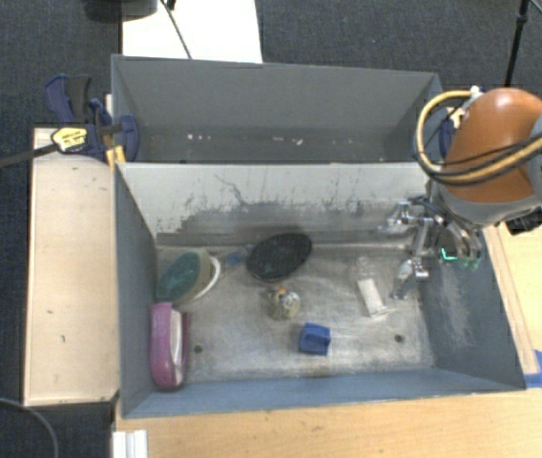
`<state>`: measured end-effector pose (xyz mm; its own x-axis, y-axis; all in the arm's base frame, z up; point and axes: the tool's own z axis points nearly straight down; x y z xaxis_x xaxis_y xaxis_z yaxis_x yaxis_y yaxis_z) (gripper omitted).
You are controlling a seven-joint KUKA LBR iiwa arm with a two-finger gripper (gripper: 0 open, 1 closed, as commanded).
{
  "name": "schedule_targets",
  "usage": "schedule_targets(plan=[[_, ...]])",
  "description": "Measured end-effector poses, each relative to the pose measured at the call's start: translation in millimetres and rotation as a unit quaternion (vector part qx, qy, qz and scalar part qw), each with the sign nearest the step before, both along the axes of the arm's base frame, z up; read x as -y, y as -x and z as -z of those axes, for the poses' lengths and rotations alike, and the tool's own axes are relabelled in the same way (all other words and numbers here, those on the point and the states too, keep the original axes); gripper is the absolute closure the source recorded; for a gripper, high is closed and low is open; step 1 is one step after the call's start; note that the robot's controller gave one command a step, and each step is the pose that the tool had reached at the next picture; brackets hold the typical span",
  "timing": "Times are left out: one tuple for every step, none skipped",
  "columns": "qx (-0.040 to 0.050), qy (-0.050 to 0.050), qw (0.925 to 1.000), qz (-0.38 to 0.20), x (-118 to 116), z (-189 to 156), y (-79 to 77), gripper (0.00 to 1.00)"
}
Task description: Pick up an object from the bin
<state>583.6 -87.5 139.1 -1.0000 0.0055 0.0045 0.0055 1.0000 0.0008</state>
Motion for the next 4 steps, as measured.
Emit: schedule_targets(plan=[[0.0056,0.000,0.9946,0.104,-11,67,38.8,0.00],[0.0055,0.001,0.9802,0.198,-10,38,44.8,0.00],[0.0068,0.001,0.9760,0.218,-3,39,42.0,0.00],[0.0045,0.001,0.9516,0.307,-11,67,47.6,0.00]])
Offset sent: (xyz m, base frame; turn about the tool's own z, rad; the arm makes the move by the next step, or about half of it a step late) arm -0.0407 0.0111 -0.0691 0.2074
